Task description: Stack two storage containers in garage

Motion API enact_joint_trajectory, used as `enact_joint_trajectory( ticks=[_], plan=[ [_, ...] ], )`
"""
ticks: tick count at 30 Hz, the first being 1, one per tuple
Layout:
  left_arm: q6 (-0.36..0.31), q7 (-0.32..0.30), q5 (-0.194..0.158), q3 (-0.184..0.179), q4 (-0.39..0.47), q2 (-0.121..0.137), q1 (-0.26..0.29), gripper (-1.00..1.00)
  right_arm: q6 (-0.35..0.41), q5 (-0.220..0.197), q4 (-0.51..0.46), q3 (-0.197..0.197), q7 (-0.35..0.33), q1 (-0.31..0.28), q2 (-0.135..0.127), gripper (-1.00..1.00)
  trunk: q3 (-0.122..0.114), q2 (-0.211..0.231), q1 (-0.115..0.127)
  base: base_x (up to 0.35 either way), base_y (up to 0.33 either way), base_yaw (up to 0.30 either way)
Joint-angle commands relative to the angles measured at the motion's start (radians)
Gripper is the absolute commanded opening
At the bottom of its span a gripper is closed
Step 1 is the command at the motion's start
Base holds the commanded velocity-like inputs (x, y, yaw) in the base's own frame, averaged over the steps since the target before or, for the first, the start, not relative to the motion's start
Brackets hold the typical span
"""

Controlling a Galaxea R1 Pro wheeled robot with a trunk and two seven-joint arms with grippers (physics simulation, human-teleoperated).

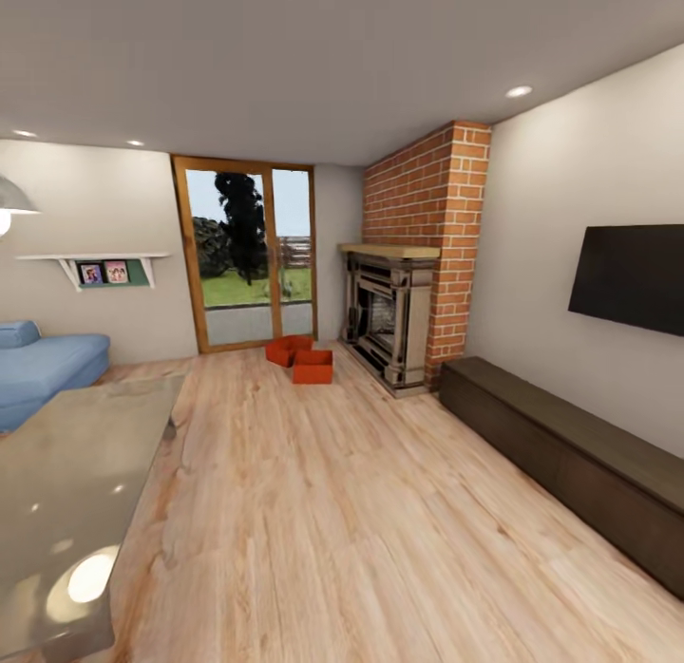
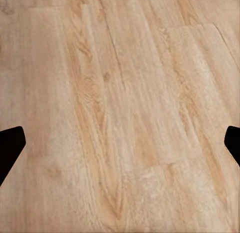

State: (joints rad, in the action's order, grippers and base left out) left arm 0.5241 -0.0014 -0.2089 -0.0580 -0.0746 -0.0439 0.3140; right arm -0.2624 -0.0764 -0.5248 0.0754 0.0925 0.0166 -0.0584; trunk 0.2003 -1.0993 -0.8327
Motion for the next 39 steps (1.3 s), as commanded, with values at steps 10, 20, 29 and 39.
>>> enact_joint_trajectory(
  ticks=[10, 20, 29, 39],
  plan=[
    [0.007, 0.000, -0.007, -0.006, -0.005, -0.001, 0.002, 1.00, -0.001, -0.008, -0.001, 0.008, 0.007, 0.000, -0.001, 1.00, 0.001, -0.001, -0.001, 0.271, -0.217, 0.277],
    [0.007, 0.000, -0.007, -0.006, -0.005, -0.002, 0.002, 1.00, -0.001, -0.008, -0.001, 0.008, 0.007, 0.000, -0.001, 1.00, 0.001, -0.001, -0.001, 0.305, -0.172, 0.236],
    [0.007, 0.000, -0.007, -0.006, -0.005, -0.002, 0.002, 1.00, -0.001, -0.007, -0.001, 0.008, 0.007, 0.000, -0.001, 1.00, 0.001, -0.001, -0.001, 0.306, -0.168, 0.013],
    [0.007, 0.000, -0.007, -0.006, -0.005, -0.005, 0.002, 1.00, -0.001, -0.007, -0.001, 0.008, 0.007, 0.000, -0.001, 1.00, 0.001, -0.001, -0.001, 0.307, -0.163, 0.070]
  ],
)
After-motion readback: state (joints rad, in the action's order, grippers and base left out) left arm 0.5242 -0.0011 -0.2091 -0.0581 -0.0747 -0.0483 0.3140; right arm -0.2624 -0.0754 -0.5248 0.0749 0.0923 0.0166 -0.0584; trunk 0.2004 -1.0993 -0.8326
